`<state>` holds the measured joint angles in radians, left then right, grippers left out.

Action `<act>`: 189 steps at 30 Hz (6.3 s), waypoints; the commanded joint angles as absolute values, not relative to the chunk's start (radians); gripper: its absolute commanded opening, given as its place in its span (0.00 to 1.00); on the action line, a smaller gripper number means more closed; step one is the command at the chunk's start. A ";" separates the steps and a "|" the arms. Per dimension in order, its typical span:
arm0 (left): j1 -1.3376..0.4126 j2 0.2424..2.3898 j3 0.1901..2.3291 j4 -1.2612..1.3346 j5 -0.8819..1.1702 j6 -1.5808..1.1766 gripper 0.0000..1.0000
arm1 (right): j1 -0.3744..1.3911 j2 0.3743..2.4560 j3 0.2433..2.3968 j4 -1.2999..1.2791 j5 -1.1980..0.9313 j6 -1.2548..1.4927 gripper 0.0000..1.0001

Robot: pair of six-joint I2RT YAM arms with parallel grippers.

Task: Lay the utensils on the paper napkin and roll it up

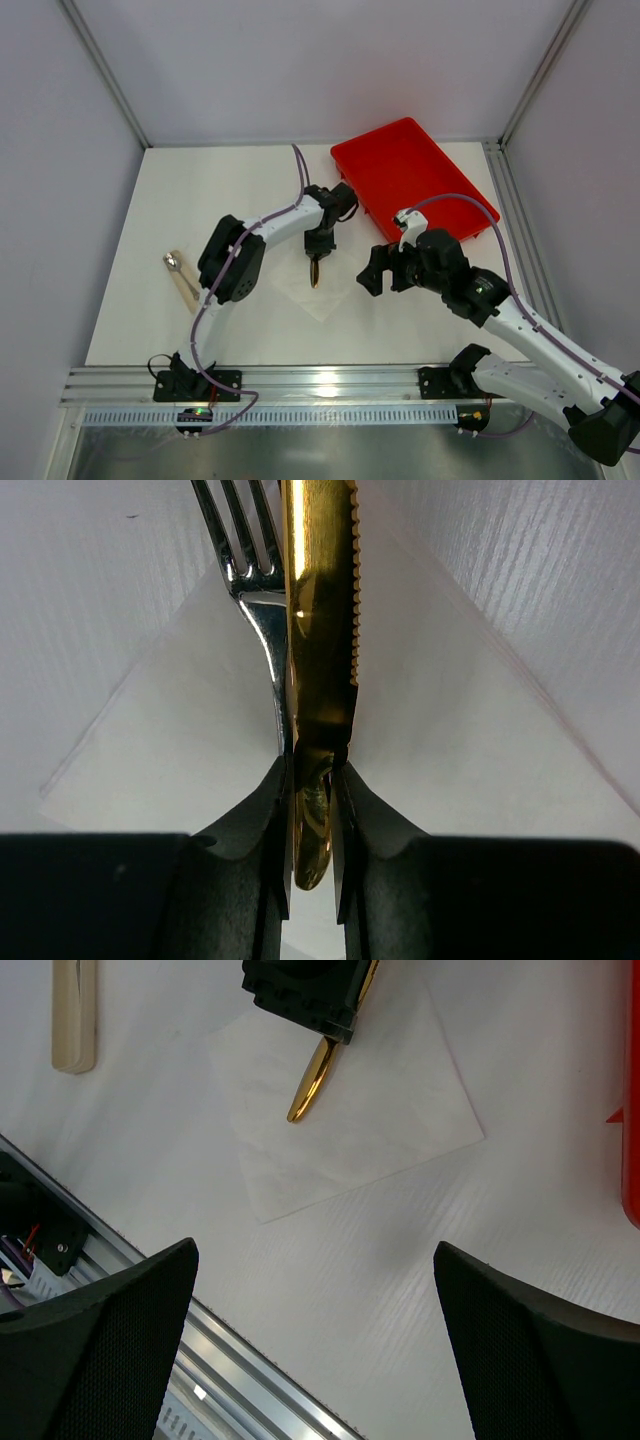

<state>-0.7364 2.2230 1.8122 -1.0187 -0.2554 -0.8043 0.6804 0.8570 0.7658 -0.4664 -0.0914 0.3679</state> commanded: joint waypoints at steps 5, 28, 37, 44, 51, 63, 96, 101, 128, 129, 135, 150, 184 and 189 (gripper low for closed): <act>-0.732 2.223 1.841 -1.038 -0.279 -0.804 0.18 | 0.678 0.839 0.770 -0.446 -0.081 0.357 1.00; -0.733 2.140 1.894 -1.061 -0.250 -0.785 0.28 | 0.678 0.836 0.772 -0.440 -0.089 0.368 1.00; -0.681 1.895 1.861 -1.082 -0.386 -0.661 0.31 | 0.678 0.845 0.761 -0.420 -0.118 0.380 1.00; -0.445 1.663 1.593 -1.068 -0.345 -0.624 0.36 | 0.678 0.839 0.752 -0.407 -0.124 0.385 1.00; -0.117 1.410 1.318 -0.985 -0.223 -0.592 0.44 | 0.678 0.833 0.738 -0.397 -0.132 0.383 1.00; 0.176 1.342 1.114 -0.897 -0.132 -0.509 0.46 | 0.678 0.830 0.735 -0.390 -0.141 0.383 1.00; 0.278 1.661 1.083 -0.742 -0.112 -0.485 0.36 | 0.678 0.891 0.733 -0.382 -0.109 0.353 1.00; 0.288 1.720 1.104 -0.735 -0.109 -0.476 0.30 | 0.678 0.908 0.732 -0.374 -0.110 0.353 1.00; 0.288 1.769 1.176 -0.804 -0.159 -0.407 0.00 | 0.676 0.919 0.750 -0.391 -0.094 0.359 1.00; 0.288 1.763 1.183 -0.817 -0.160 -0.407 0.00 | 0.676 0.920 0.759 -0.397 -0.094 0.360 1.00; 0.288 1.680 1.160 -0.802 -0.155 -0.402 0.00 | 0.676 0.922 0.785 -0.400 -0.068 0.345 1.00; 0.124 1.545 1.224 -0.825 -0.040 -0.391 0.00 | 0.676 1.009 0.833 -0.457 -0.005 0.350 1.00; -0.574 1.871 1.483 -0.635 0.008 -0.673 0.00 | 0.675 1.026 0.824 -0.495 0.064 0.351 1.00; -0.627 1.951 1.548 -0.660 -0.031 -0.703 0.00 | 0.676 1.020 0.804 -0.483 0.063 0.345 1.00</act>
<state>-0.6052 1.9347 1.5043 -0.6685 0.0097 -0.6651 0.6785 1.0424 0.8150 -0.5201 0.0574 0.3607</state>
